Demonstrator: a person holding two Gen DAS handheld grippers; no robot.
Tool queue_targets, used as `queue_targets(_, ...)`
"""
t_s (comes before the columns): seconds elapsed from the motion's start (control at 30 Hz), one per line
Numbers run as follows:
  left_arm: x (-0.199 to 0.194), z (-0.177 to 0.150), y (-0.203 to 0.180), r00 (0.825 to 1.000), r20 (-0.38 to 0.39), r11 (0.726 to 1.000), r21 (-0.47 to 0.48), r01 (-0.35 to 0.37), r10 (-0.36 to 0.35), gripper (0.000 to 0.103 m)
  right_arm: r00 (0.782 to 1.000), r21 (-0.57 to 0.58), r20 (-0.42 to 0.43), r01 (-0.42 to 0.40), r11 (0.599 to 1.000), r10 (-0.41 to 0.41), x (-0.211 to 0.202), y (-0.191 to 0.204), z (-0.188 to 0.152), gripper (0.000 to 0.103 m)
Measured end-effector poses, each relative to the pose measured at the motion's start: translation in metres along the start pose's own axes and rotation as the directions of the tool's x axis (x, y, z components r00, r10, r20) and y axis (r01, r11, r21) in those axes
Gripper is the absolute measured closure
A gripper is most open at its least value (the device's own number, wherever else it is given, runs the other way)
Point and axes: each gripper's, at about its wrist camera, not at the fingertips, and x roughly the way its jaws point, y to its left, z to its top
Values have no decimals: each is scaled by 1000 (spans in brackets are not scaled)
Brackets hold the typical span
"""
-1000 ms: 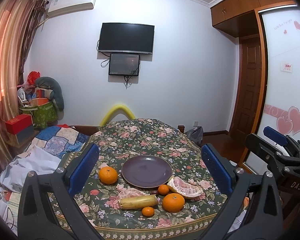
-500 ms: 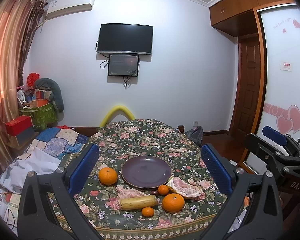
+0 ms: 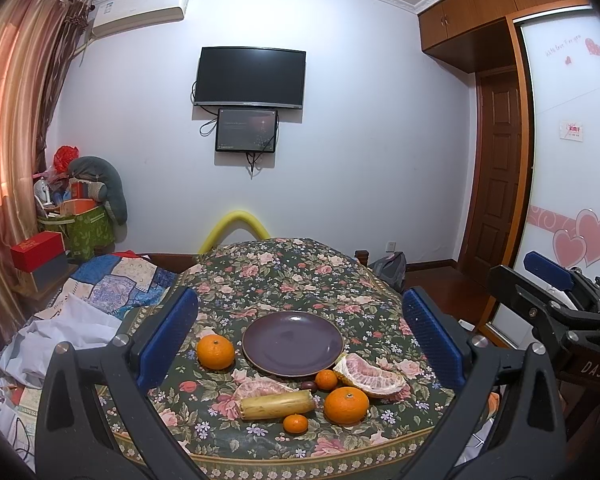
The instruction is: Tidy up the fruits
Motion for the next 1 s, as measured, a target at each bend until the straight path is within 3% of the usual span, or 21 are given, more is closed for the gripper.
queue_targets(0.53,12,-5,2,1000,-21,1000,12,-2,2,0,1000,-17,-23,1,1000,-1,9,0,-4,0)
queue_targets(0.83,48,-19,9,996,-84,999,26,-23,25,0,993,0,-105,56,998,-56,41,-13,-22,0)
queue_targets(1.0,76,-34,6,988,-151,998,49,-25,32,12,984,4,-163,79,997,-78,61,-24,-34,0)
